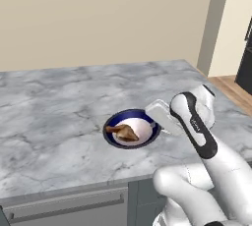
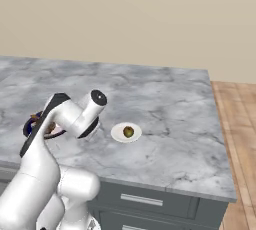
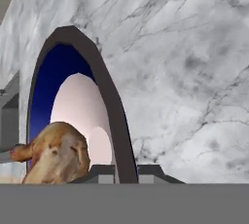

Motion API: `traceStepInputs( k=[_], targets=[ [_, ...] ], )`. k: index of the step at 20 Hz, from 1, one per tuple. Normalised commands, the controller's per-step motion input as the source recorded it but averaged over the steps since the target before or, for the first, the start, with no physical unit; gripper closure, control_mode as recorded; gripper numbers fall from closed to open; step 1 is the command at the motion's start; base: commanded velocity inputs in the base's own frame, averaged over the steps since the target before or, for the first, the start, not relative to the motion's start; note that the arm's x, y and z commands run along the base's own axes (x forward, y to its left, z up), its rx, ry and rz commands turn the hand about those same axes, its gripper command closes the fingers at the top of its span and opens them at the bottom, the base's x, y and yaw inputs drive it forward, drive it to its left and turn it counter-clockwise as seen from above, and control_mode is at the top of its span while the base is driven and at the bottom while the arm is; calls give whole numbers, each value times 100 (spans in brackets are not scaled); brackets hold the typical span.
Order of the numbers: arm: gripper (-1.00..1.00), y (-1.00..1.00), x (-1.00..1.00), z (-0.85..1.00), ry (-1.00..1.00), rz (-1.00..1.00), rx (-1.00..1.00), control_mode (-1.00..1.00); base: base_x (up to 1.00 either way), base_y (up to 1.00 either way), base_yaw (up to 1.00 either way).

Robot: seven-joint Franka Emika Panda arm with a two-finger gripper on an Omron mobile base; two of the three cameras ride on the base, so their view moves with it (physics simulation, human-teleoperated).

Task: Remove the apple from the bowl and place it on the small plate. Then place the bowl with only the chicken drumstick in the microwave, close the door, and press the start button to microwave the chicken drumstick.

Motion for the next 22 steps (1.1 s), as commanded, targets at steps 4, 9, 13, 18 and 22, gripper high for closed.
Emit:
traceStepInputs(
  k=[4,9,13,18,22],
  targets=[
    [100,-55,-89,58,0,-24,12,-100,0,0,0],
    [100,-49,-32,16,0,-23,6,-100,0,0,0],
    [100,-10,3,-2,10,-7,0,-100,0,0,0],
    [100,-2,-25,0,-2,-12,0,100,-38,-13,-23],
    [100,0,0,0,0,0,0,100,-62,-23,-72]
  ],
)
